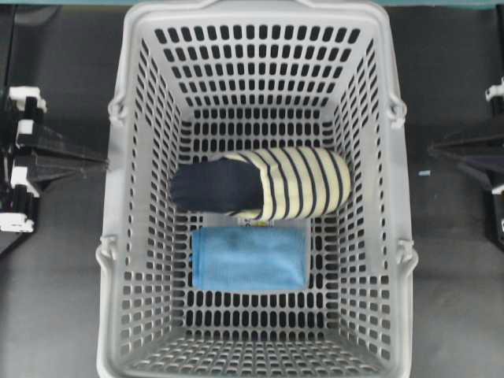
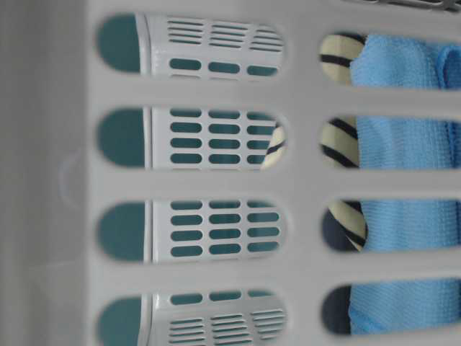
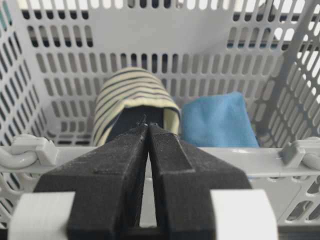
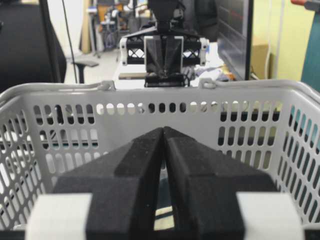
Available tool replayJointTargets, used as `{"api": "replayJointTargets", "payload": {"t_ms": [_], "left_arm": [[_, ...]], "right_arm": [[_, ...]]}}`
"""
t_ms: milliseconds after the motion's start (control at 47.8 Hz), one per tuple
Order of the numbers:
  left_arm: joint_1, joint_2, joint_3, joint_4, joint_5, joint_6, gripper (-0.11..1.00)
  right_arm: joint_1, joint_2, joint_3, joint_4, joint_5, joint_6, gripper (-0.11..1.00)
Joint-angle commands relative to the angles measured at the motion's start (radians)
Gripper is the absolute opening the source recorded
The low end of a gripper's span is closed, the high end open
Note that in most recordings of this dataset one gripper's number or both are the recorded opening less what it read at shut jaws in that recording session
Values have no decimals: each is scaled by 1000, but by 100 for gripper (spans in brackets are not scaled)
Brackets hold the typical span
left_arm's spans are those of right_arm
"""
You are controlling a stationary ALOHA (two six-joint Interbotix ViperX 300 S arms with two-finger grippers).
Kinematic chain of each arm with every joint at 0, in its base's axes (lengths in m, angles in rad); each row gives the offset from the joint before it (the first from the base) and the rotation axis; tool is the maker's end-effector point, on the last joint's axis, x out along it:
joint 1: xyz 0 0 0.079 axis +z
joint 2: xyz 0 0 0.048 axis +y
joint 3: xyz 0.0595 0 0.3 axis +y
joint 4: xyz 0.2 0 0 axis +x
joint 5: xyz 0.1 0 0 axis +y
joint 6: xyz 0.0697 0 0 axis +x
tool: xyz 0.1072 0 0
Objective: Pick up the blue cloth from the shopping basket with the left arm.
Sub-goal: 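Move the left gripper over the basket toward the light-blue cloth, then lower the left gripper and close it on the light-blue cloth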
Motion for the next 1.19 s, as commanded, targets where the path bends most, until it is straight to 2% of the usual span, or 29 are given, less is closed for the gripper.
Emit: {"api": "replayJointTargets", "payload": {"t_ms": [0, 84, 314, 523, 628, 795, 837, 879, 942, 1004, 1172], "left_arm": [[-17, -35, -103, 41, 26, -17, 6], [-20, -32, -156, 41, 80, -20, 0], [-57, 78, -324, 40, 327, -20, 0], [-80, 222, -474, 41, 469, -31, 0], [-80, 290, -554, 41, 529, -40, 0], [-92, 400, -673, 41, 670, -46, 1], [-97, 430, -696, 41, 706, -52, 1], [-106, 459, -718, 41, 741, -54, 2], [-120, 505, -756, 41, 787, -67, 8], [-130, 552, -796, 41, 827, -92, 22], [-147, 701, -925, 41, 939, -183, 70]], "right_arm": [[0, 12, -20, 2, -2, 6, 1], [0, 12, -28, 14, 35, 17, 1], [3, 18, -80, 14, 178, 29, 0], [3, 12, -86, 12, 261, 29, 3], [3, 14, -92, 11, 272, 28, 22], [3, 11, -92, 6, 267, 20, 71], [3, 8, -94, 6, 268, 15, 78], [3, 5, -94, 6, 272, 12, 81], [3, 2, -94, 6, 270, 8, 80], [3, -3, -94, 6, 268, 6, 79], [5, -14, -94, 6, 262, 6, 79]]}}
